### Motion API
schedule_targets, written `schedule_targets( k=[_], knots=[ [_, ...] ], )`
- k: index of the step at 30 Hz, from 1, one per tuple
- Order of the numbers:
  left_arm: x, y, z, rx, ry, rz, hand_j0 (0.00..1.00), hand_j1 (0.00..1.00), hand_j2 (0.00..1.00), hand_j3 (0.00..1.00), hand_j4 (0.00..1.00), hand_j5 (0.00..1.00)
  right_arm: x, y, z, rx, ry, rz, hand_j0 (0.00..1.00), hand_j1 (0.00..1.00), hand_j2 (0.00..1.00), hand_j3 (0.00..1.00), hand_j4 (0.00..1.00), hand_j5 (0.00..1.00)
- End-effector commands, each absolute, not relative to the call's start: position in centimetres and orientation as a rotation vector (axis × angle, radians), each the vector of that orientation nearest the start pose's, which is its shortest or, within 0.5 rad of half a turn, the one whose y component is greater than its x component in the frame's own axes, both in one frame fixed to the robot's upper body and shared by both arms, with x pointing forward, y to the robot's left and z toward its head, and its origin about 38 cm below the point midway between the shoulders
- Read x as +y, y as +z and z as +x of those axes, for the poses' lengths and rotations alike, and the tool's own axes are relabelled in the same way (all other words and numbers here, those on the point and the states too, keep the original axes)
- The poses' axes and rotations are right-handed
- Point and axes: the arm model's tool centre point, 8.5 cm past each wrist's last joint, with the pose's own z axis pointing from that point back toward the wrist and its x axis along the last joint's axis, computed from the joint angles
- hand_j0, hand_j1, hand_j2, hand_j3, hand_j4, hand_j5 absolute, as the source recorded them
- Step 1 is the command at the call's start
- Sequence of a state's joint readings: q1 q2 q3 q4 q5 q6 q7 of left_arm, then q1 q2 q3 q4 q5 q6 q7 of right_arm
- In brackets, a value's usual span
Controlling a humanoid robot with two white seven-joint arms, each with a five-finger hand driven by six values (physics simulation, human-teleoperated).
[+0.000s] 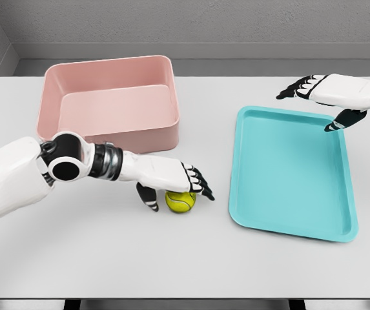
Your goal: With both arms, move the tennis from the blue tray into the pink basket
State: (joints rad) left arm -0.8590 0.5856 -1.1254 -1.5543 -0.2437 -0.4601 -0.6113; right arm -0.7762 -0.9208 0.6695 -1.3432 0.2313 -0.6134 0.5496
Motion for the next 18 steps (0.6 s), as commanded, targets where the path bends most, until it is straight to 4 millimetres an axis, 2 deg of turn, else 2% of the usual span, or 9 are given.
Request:
schedule_targets(
  k=[1, 8, 11, 14, 15, 17, 18],
  knots=[
    [11.75, 16.65, 39.2, 1.776, 3.033, 0.194, 1.0, 1.0, 1.0, 1.0, 1.0, 1.0, -35.26, 26.31, 45.2, -1.397, 1.99, -0.438, 1.0, 1.0, 1.0, 1.0, 1.0, 1.0],
    [12.04, 16.13, 39.33, 1.738, 3.049, 0.153, 1.0, 1.0, 1.0, 1.0, 1.0, 1.0, -35.26, 26.31, 45.2, -1.397, 1.99, -0.438, 1.0, 1.0, 1.0, 1.0, 1.0, 1.0],
    [12.03, 16.15, 39.3, 1.738, 3.046, 0.157, 0.79, 0.79, 0.79, 0.79, 0.79, 0.79, -35.32, 26.33, 45.19, -1.396, 1.99, -0.439, 1.0, 1.0, 1.0, 1.0, 1.0, 1.0],
    [12.02, 16.15, 39.28, 1.738, 3.043, 0.159, 0.68, 0.68, 0.68, 0.68, 0.68, 0.68, -35.33, 26.26, 45.16, -1.395, 1.99, -0.438, 1.0, 1.0, 1.0, 1.0, 1.0, 1.0],
    [12.01, 16.17, 39.25, 1.738, 3.04, 0.163, 0.62, 0.62, 0.62, 0.62, 0.62, 0.62, -35.33, 26.26, 45.17, -1.395, 1.99, -0.438, 1.0, 1.0, 1.0, 1.0, 1.0, 1.0],
    [11.96, 16.22, 39.08, 1.734, 3.022, 0.179, 0.55, 0.55, 0.55, 0.55, 0.55, 0.55, -35.35, 26.31, 45.17, -1.396, 1.989, -0.439, 1.0, 1.0, 1.0, 1.0, 1.0, 1.0],
    [11.96, 16.22, 39.08, 1.734, 3.022, 0.179, 0.55, 0.55, 0.55, 0.55, 0.55, 0.55, -35.35, 26.25, 45.16, -1.396, 1.988, -0.438, 1.0, 1.0, 1.0, 1.0, 1.0, 1.0]
  ],
)
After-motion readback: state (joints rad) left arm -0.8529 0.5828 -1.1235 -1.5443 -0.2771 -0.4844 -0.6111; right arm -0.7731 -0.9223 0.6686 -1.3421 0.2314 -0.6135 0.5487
